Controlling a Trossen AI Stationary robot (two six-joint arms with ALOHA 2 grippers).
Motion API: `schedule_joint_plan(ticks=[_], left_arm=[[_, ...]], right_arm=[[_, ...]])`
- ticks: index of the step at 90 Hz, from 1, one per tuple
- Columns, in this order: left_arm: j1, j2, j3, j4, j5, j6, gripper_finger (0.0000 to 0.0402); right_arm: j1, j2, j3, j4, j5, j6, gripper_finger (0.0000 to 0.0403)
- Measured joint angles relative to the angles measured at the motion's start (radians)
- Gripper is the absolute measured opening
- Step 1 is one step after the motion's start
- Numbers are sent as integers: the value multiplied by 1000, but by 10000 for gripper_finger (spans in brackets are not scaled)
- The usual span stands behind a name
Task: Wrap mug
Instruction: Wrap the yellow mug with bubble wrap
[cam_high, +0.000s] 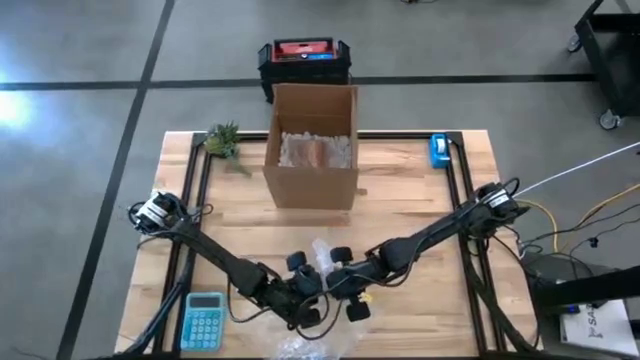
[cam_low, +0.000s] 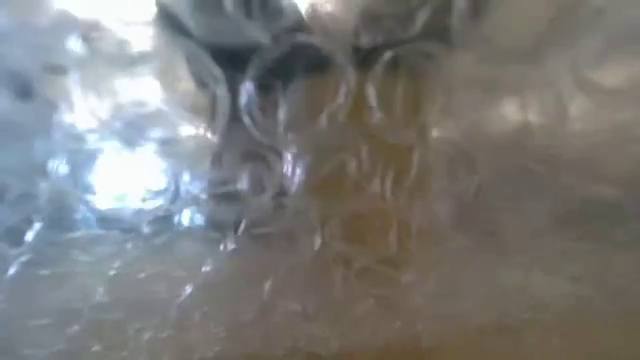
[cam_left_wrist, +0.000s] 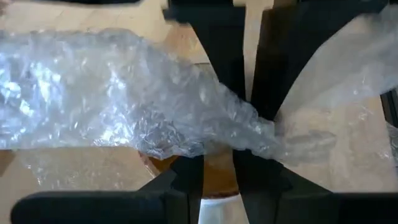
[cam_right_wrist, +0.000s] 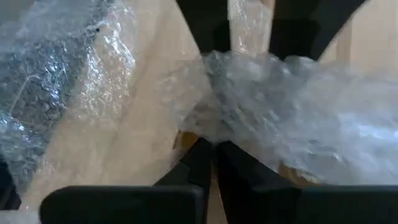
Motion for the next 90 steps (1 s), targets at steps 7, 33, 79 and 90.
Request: schedule_joint_plan(ticks=[7, 33, 79, 90], left_arm=[[0, 0, 0, -1, 1, 0, 74], [0, 1, 0, 0, 2, -10, 74], [0, 0, 0, -1, 5, -11, 74], [0, -1, 0, -2, 6, -11, 74]], right_arm=[[-1, -15, 48, -72, 1, -14, 46], [-5, -54, 237, -380, 145, -126, 121], [26, 65, 200, -295, 111, -112, 34], [43, 62, 200, -279, 112, -114, 8]])
